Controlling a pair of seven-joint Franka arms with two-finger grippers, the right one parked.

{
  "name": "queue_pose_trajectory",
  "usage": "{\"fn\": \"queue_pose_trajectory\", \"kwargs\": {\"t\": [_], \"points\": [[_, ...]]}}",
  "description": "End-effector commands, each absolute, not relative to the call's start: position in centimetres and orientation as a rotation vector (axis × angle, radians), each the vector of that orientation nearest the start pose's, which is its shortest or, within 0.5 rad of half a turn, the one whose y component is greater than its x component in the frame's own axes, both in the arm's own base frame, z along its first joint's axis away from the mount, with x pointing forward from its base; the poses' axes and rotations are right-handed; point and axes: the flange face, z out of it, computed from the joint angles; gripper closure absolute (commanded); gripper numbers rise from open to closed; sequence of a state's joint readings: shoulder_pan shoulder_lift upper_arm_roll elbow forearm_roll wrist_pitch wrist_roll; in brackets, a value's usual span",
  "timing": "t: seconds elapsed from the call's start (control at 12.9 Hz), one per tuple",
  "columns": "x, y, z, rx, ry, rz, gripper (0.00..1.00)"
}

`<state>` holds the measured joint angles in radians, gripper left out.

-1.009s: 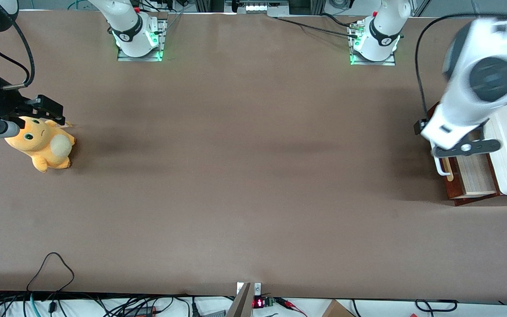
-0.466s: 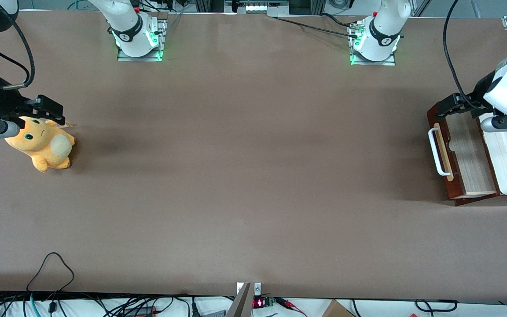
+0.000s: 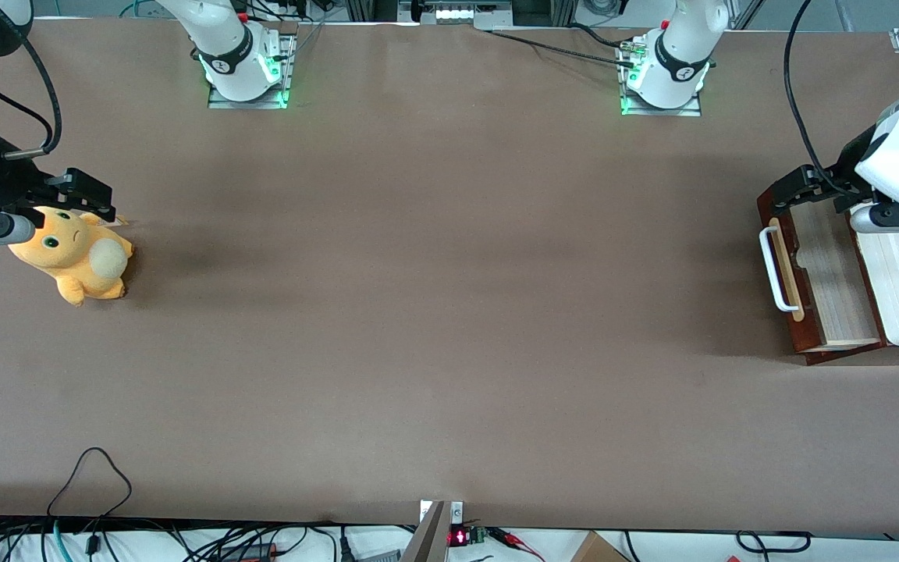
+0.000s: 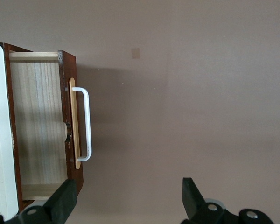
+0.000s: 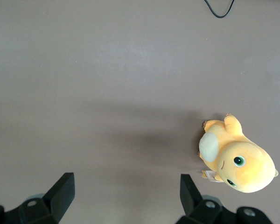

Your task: Open lower drawer with left arm only

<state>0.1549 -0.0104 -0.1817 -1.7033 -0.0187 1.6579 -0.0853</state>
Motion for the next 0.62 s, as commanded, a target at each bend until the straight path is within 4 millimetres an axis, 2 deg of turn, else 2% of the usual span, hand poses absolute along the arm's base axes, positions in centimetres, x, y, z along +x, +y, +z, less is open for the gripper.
{"fn": "queue_pose_trajectory", "kwargs": {"t": [0.0,0.54], "points": [[55.03,-1.56,57.8,-3.171,-0.053,0.031,0.0],[55.21,-1.57,57.98,-3.165,-0.051,0.024,0.0]]}}
